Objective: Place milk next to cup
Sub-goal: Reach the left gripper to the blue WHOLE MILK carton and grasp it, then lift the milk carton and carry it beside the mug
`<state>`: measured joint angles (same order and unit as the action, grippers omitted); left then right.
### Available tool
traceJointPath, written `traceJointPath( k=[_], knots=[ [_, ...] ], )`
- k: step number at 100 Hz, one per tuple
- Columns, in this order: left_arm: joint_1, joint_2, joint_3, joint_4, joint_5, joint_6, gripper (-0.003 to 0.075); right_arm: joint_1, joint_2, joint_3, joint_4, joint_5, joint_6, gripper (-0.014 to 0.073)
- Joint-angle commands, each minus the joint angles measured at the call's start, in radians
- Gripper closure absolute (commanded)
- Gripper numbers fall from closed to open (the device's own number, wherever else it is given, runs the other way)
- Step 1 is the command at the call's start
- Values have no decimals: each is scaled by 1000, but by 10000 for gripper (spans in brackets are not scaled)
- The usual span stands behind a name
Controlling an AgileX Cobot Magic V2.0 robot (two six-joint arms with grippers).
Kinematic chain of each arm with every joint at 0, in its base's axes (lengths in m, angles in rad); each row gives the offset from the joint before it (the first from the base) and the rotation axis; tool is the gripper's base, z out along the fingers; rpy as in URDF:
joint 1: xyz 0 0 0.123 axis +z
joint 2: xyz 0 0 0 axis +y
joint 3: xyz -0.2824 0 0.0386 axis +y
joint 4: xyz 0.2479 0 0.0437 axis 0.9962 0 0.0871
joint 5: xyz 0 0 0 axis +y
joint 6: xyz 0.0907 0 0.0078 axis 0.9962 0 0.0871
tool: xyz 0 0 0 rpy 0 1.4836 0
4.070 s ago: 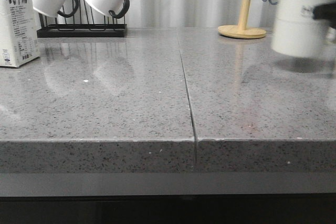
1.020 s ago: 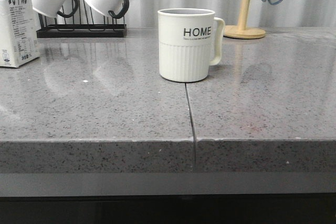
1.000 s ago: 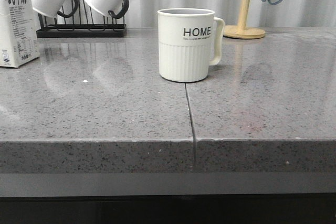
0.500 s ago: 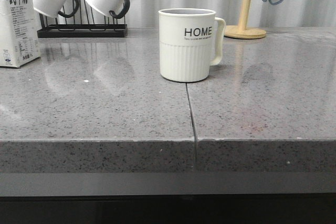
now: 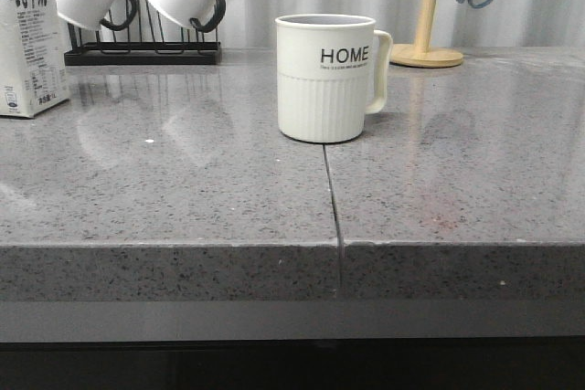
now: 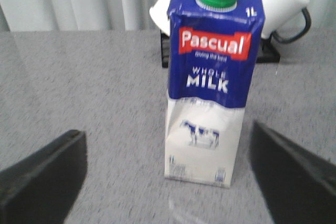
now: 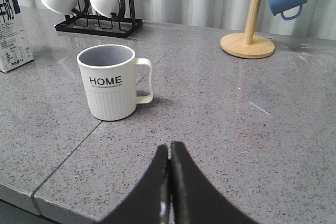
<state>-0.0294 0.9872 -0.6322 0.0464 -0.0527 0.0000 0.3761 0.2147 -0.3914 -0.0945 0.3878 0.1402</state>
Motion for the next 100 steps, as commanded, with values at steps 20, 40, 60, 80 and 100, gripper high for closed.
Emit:
traceJointPath(
  k=[20, 40, 60, 80, 100],
  knots=[
    [-83, 147, -55, -20, -273, -9, 30, -2, 8, -28, -13, -71, -2, 659],
    [-83, 258, -127, -23, -284, -9, 30, -2, 8, -28, -13, -71, -2, 659],
    [-83, 387, -233, -32, -285, -9, 30, -2, 8, -28, -13, -71, -2, 659],
    [-83, 491, -320, -31, -276, -9, 34, -2, 8, -28, -13, -71, -2, 659],
    [-83, 493, -327, -55, -288, -9, 283, -2, 8, -28, -13, -71, -2, 659]
  ],
)
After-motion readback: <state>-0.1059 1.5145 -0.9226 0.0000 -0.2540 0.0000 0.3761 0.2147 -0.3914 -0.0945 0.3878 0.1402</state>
